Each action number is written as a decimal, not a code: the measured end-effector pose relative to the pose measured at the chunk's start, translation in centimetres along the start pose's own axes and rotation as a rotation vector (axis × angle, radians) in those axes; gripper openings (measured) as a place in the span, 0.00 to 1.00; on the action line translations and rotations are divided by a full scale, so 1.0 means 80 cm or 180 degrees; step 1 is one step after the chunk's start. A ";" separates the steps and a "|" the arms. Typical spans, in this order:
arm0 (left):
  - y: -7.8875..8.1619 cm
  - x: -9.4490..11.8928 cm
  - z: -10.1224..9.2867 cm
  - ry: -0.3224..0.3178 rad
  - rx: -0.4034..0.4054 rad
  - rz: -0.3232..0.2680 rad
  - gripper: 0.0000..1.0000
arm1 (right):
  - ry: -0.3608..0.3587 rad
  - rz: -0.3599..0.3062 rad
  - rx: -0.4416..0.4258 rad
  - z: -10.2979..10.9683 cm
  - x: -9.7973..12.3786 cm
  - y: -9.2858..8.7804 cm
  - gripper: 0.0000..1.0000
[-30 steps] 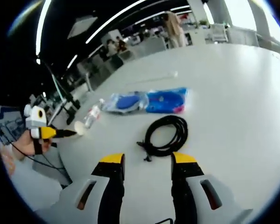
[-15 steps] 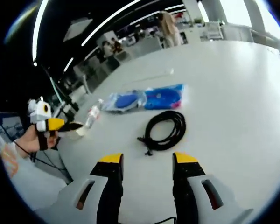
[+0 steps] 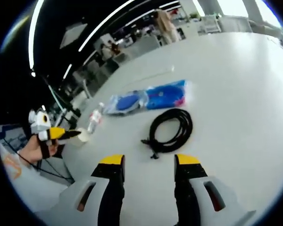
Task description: Arrange the tabletop items into an orderly group along one side of the table until the central work area is clear of visible clutter.
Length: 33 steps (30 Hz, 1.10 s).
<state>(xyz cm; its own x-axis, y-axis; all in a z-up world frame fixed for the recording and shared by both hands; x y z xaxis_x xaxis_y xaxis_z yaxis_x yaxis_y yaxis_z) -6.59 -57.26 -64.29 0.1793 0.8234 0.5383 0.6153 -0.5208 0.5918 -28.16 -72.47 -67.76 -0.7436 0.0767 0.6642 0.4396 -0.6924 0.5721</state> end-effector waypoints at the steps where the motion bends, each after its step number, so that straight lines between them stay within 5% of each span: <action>1: 0.001 0.001 0.001 0.0007 0.0025 -0.0034 0.69 | 0.0014 0.0024 0.0015 0.000 -0.002 0.001 0.40; 12: 0.012 0.014 0.016 0.0164 0.0170 -0.0295 0.69 | 0.0069 0.0205 0.0014 0.001 -0.016 0.007 0.41; 19: 0.008 0.028 0.028 0.0331 0.0131 -0.0278 0.68 | 0.0021 0.0356 0.0236 0.006 -0.014 -0.006 0.44; 24: 0.013 0.033 0.030 0.0338 0.0172 -0.0294 0.68 | 0.0124 0.0367 0.0125 0.009 -0.013 -0.011 0.51; 33: 0.038 0.032 0.038 0.0406 0.0052 -0.0276 0.68 | 0.0196 0.0370 0.0119 0.014 -0.012 -0.010 0.58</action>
<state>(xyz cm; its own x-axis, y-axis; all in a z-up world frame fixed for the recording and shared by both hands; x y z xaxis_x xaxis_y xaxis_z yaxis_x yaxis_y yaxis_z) -1.89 -56.08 -62.96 0.0267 0.8294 0.5580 0.6368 -0.4444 0.6300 -27.22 -71.17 -68.30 -0.7157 -0.0476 0.6968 0.5421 -0.6669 0.5113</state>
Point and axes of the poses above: the point that each gripper's makers call its tool centre point, and the gripper's own axes: x roughly backward along the fingers, z roughly to its left, y roughly out of its top, the point moved 3 cm from there along x, roughly backward along the fingers, and after that the axes turned 5 degrees about z, right-handed, at the moved point
